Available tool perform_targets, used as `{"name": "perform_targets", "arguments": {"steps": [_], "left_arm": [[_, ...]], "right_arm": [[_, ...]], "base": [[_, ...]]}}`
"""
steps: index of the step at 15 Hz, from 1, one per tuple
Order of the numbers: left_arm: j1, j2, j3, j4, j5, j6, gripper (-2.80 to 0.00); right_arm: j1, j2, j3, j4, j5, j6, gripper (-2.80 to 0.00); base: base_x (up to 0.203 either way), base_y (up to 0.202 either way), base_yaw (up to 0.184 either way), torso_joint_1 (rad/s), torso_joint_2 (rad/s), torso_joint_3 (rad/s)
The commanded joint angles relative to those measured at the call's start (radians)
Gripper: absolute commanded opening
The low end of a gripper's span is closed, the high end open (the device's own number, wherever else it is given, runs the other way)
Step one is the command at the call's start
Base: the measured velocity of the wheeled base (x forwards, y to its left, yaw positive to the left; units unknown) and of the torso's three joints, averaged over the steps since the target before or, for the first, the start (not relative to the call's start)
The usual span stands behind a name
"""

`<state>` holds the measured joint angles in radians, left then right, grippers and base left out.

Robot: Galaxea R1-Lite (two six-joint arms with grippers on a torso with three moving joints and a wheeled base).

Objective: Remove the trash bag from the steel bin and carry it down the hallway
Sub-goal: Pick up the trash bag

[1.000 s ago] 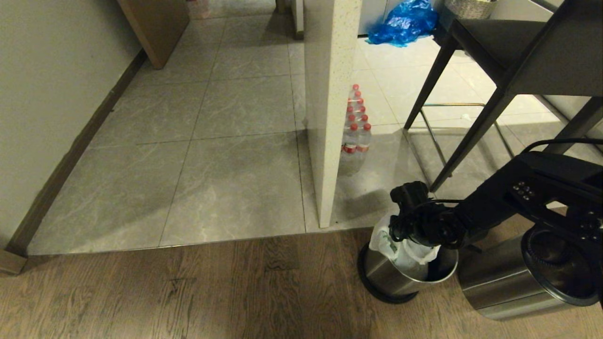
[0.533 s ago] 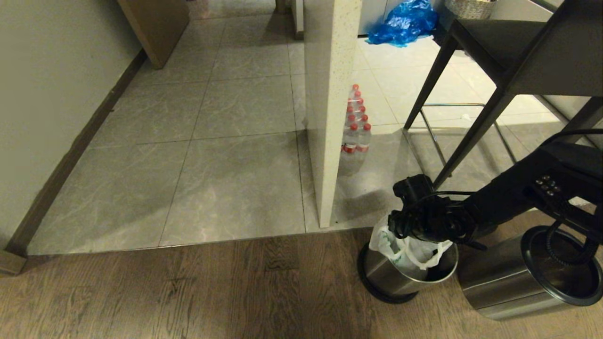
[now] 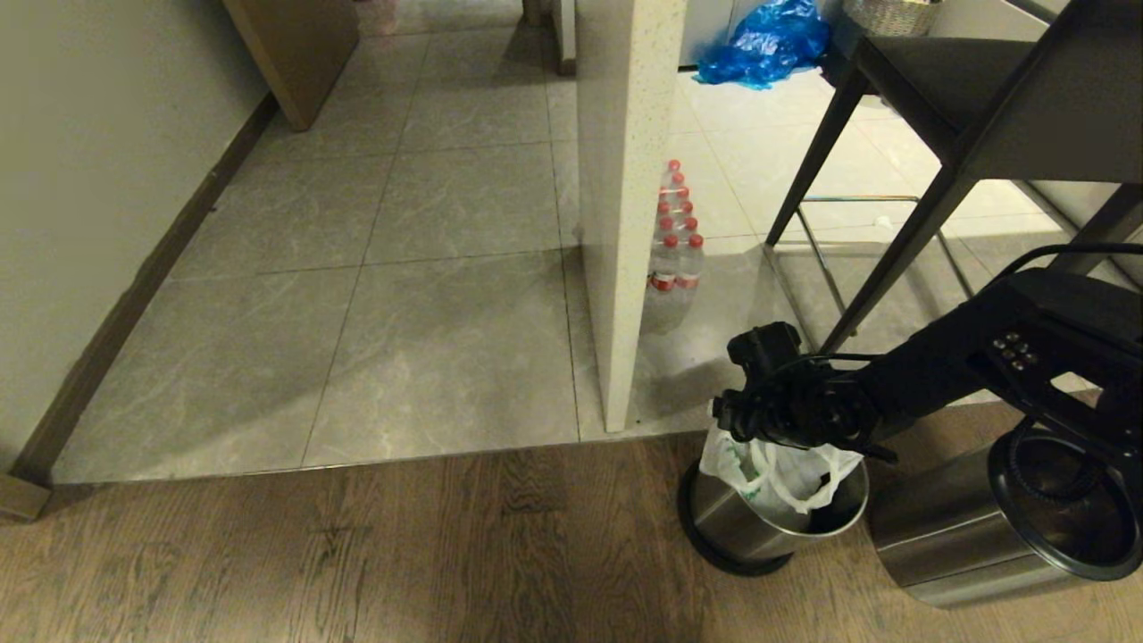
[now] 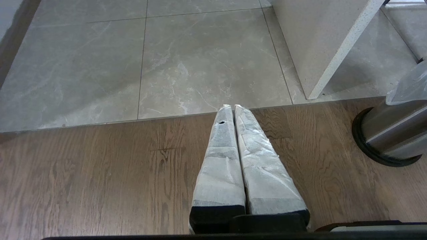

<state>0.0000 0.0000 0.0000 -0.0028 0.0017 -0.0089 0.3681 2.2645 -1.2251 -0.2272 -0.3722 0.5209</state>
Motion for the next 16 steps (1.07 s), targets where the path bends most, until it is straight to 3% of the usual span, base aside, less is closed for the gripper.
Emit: {"name": "perform_targets", "arguments": {"steps": [1, 7, 16], "left_arm": [[0.0, -0.002, 0.0, 0.0, 0.0, 0.0, -2.8], [0.0, -0.002, 0.0, 0.0, 0.0, 0.0, -2.8], [0.0, -0.002, 0.0, 0.0, 0.0, 0.0, -2.8]], "right_arm": [[0.006, -0.011, -0.012, 0.003, 0.001, 0.002, 0.0], [0.016, 0.015, -0.057, 0.005, 0.046, 0.001, 0.0], [0.016, 0.119, -0.135, 0.003, 0.049, 0.007, 0.0]], "base": [[0.0, 0.0, 0.0, 0.0, 0.0, 0.0], [0.0, 0.0, 0.0, 0.0, 0.0, 0.0], [0.0, 0.0, 0.0, 0.0, 0.0, 0.0]]}}
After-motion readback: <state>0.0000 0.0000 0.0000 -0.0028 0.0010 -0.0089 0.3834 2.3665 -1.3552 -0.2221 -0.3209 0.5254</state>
